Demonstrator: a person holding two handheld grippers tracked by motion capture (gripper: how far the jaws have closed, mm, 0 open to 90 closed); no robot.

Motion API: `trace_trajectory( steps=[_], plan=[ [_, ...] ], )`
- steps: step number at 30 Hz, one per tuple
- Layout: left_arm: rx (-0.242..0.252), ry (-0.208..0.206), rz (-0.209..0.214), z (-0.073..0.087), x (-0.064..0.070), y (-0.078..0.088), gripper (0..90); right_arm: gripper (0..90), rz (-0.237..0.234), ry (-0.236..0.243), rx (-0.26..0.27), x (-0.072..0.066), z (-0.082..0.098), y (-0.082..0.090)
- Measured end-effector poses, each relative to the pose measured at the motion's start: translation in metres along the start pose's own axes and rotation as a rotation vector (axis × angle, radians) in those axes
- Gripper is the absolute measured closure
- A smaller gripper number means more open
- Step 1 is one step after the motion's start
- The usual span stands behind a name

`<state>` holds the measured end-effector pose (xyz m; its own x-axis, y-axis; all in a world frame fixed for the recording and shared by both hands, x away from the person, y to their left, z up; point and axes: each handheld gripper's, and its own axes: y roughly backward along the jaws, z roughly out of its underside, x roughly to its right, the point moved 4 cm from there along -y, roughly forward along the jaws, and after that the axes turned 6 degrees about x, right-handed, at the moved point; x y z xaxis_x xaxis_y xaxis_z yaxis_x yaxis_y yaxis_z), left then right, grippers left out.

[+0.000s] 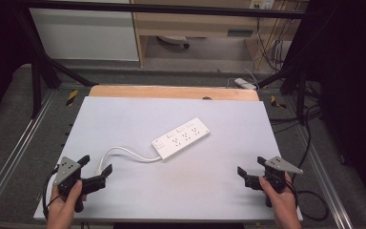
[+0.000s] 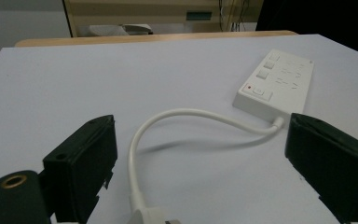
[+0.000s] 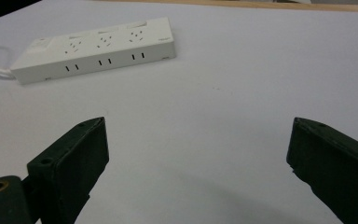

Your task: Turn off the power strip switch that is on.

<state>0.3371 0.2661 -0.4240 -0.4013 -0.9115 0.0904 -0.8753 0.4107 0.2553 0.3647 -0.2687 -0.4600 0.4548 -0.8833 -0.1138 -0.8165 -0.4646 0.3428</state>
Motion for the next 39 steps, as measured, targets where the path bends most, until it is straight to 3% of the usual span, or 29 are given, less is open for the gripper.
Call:
trace_trajectory(
  steps=[7,18,26,39],
  plan=[
    [-0.002,0.006,0.004,0.0,0.0,0.0,7.8,6.8,-0.002,0.01,-0.002,-0.001,-0.001,0.002],
    [-0.02,-0.007,0.008,0.002,0.002,-0.003,5.5,7.3,-0.035,0.039,0.071,-0.008,-0.012,0.01],
    [-0.027,-0.002,0.0,0.003,0.001,-0.004,5.5,5.9,-0.026,0.039,0.109,-0.01,-0.016,0.012],
    [-0.035,-0.013,0.004,0.004,0.003,-0.005,5.5,3.6,-0.066,0.009,0.113,-0.017,-0.021,0.015]
  ],
)
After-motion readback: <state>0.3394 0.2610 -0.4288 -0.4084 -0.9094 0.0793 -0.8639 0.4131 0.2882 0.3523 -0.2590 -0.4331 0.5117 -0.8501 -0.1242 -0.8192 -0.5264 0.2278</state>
